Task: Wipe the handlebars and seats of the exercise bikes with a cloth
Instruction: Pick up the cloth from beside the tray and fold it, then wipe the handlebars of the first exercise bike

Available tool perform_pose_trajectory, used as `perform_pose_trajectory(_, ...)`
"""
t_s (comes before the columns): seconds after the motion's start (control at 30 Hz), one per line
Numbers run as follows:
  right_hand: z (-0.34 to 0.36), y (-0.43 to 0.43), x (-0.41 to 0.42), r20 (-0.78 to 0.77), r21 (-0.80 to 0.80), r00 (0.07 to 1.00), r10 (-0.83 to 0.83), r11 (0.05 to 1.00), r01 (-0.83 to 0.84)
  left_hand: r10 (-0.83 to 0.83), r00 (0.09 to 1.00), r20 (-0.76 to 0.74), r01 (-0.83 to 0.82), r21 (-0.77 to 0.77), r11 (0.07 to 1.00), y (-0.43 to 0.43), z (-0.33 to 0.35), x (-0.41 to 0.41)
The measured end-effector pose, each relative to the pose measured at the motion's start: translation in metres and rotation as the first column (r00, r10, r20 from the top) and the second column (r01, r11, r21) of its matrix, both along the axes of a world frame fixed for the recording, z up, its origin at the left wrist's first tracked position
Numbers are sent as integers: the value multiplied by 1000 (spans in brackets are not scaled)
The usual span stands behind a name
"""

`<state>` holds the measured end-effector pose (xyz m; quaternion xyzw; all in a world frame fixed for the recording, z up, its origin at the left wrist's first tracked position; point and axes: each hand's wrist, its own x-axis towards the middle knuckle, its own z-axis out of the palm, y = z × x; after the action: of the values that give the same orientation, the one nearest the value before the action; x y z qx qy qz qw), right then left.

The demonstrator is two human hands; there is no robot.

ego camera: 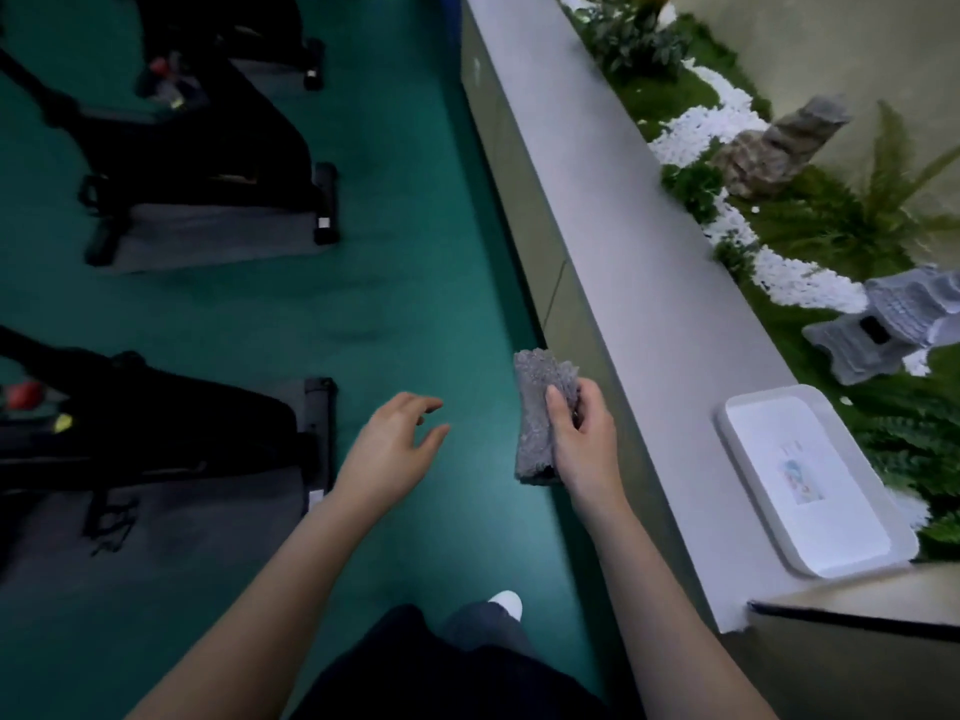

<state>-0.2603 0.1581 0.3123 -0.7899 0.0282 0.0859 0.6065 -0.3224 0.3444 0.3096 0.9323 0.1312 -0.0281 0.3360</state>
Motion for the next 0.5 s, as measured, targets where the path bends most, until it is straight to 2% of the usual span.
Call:
perform_pose_trajectory(0.27, -3, 85, -70, -10, -50, 980, 199, 979, -199, 132, 988, -78, -120, 139, 983, 77, -7, -111)
perform_pose_trajectory(0.5, -10, 165, -147, -76, -67, 939, 336, 938, -341, 331, 929, -165, -290, 232, 929, 147, -13, -228)
